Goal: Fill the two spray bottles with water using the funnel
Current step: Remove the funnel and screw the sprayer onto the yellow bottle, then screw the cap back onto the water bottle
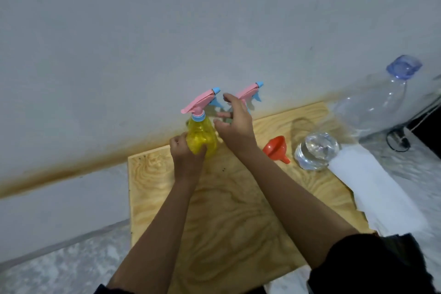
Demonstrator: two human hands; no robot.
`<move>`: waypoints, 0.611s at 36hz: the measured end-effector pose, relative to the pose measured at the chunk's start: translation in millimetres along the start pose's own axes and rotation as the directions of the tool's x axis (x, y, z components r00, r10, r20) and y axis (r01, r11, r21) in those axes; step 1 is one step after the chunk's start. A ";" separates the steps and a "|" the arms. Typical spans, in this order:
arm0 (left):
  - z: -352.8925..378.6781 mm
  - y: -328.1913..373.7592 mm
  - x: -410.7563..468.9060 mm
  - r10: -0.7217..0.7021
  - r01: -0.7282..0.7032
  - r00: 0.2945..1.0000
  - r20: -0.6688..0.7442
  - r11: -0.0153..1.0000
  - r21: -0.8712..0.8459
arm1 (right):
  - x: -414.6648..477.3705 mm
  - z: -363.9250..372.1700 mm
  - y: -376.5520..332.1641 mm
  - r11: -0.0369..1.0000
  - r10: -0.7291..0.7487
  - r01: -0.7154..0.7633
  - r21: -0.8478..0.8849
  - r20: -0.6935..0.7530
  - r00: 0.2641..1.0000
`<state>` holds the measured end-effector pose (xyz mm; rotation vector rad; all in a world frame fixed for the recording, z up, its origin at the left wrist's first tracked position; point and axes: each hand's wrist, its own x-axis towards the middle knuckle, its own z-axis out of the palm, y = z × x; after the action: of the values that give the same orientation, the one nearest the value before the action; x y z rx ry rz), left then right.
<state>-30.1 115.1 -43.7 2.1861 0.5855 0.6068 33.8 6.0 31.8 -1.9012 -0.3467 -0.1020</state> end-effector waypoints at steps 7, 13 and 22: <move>-0.4 35.6 -33.0 0.036 -0.028 0.997 0.068 0.992 -0.122 | -47.3 -46.2 12.7 0.996 0.011 -0.021 -0.088 -0.110 0.994; 20.6 109.3 -49.7 0.249 -0.121 0.926 0.284 0.908 -0.402 | -112.5 -96.5 50.8 0.956 0.146 -0.208 -0.208 -0.278 0.950; 53.2 222.8 -62.7 0.491 -0.220 0.726 0.482 0.829 -0.514 | -195.3 -130.5 113.4 0.753 0.449 -0.405 -0.518 -0.045 0.892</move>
<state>-0.8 -82.8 84.1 1.9138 -0.3169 0.1693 -106.9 -188.0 -71.2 -2.4818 0.0920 0.2172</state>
